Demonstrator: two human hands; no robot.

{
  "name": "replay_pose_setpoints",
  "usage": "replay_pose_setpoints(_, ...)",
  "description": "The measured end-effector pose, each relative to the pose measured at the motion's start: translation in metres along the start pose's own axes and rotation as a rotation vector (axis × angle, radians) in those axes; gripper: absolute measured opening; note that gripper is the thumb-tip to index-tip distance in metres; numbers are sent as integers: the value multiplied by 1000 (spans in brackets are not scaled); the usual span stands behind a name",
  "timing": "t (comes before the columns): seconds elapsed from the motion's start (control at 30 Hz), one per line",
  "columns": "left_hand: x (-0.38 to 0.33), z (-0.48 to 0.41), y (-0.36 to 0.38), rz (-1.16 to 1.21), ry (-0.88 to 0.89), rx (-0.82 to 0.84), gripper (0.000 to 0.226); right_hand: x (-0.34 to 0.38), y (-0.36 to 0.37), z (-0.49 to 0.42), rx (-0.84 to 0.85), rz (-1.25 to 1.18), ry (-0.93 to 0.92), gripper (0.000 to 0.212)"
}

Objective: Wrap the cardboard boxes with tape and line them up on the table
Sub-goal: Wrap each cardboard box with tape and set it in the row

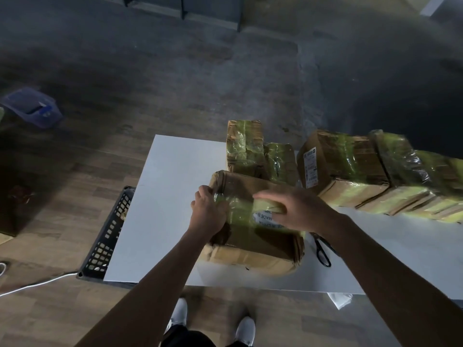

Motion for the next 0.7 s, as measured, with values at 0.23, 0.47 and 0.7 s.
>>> replay_pose_setpoints(0.23, -49, 34, 11, -451, 655, -10, 34, 6, 11, 0, -21, 35, 62, 49)
replay_pose_setpoints(0.47, -9, 45, 32, -754, 597, 393, 87, 2, 15, 6, -137, -166, 48, 59)
replay_pose_setpoints(0.7, -9, 45, 33, -809, 585, 384, 97, -11, 20, 15, -29, -246, 89, 65)
Point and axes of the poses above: each hand's wrist, its own z-axis away from the middle knuckle, its own y-axis out of the palm, x = y × z, the point moved 6 cm from there along -z, towards the middle knuckle, and after that the axes turned 9 degrees about z, right-handed, at the moved point
